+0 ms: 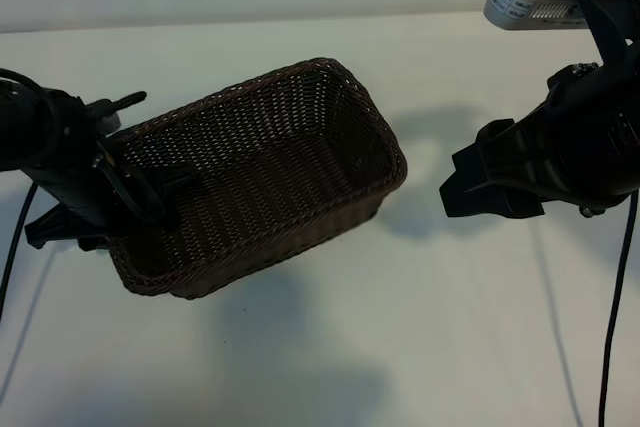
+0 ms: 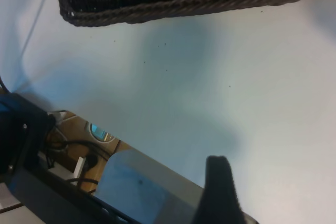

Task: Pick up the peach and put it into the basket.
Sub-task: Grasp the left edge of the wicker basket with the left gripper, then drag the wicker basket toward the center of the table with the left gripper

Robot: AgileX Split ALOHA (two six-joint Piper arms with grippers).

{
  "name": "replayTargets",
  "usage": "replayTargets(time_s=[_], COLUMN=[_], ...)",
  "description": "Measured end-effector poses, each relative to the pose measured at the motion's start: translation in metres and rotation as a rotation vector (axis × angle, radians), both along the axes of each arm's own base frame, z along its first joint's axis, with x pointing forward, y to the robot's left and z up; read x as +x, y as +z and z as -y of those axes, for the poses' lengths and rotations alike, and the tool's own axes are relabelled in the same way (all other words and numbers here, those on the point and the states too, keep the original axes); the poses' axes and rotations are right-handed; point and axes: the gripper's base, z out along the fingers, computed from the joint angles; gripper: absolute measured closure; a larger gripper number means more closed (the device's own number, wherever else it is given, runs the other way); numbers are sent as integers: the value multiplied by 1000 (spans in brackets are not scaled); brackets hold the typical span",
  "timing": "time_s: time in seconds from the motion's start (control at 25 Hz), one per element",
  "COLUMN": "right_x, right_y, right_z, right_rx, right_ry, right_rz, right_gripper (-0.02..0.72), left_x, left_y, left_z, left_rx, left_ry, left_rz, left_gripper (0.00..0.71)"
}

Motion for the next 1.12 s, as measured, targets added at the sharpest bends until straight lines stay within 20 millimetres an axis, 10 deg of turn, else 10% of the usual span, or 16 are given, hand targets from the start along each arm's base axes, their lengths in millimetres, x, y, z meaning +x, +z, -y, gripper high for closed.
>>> replayTargets(time_s=[0.48,1.12], right_x=[0,0], right_y=[0,0], right_z=[0,0], right_rx=[0,0], right_ry=[0,0], right_rz=[0,0], right_gripper=[187,187], left_x=[0,-8], left_y=[6,64], left_z=[1,1], left_rx=[-20,-118], left_ry=[7,40], left_rz=[31,234], left_gripper=[335,422])
